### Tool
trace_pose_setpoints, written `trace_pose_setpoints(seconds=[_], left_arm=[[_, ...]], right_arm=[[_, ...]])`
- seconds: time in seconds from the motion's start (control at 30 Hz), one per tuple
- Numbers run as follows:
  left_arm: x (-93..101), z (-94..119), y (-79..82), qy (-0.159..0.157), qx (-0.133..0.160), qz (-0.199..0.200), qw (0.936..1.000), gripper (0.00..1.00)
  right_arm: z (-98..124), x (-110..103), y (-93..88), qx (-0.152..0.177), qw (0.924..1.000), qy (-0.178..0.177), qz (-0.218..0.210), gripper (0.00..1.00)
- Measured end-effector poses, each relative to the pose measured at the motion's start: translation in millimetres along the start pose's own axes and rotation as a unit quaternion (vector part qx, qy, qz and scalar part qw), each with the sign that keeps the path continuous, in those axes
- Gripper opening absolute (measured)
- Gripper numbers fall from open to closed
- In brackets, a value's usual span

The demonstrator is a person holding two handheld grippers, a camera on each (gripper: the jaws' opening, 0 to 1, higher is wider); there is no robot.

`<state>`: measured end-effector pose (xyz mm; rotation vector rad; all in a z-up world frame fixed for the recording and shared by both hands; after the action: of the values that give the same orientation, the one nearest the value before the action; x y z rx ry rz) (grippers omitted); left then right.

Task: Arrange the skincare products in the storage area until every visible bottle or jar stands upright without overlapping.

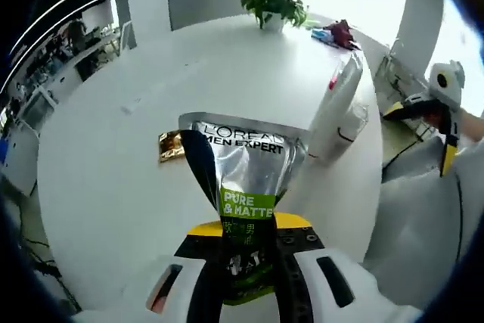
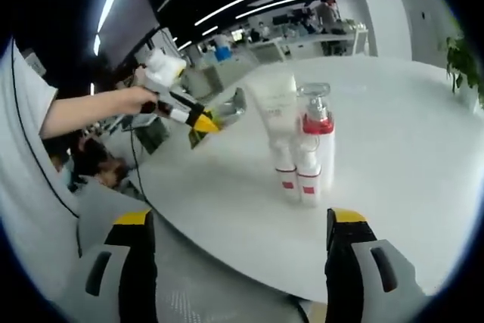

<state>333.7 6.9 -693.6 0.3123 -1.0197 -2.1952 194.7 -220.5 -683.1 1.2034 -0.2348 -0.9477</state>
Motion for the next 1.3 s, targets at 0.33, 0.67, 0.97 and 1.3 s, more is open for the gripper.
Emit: trace_pose_setpoints(seconds=[0.33,0.67,0.97,1.3], left_arm=[[40.9,28.6,7.8,0.017,0.039,0.014,0.999,0.18],[75.1,38.1,8.1,0.007,0.081,0.047,0.9955,0.18],[112.0,55.4,9.4,-0.001,0.119,0.085,0.9892,0.18],[140.8,68.0,10.9,-0.007,0.149,0.112,0.9824,0.18]], right_arm=[[0.2,-16.4,11.4,0.006,0.9994,0.035,0.007,0.86],[-2.4,-40.0,26.4,0.029,0.9965,0.079,0.004,0.79],[-11.8,-53.6,42.3,0.058,0.9921,0.108,-0.024,0.69],[-16.5,-64.6,61.8,0.101,0.9828,0.134,-0.077,0.65]])
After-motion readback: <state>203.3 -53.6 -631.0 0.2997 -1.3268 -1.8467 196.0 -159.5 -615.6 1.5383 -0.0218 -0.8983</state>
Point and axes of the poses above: the point that each gripper's makers call its tool centre point, and the gripper's own axes: z roughly backward along the fingers, x roughly to its right, y roughly out of its top, the point moved 4 cm from there along z, roughly backward along the fingers, and after that the axes turned 9 degrees about x, right-handed, at the moved point
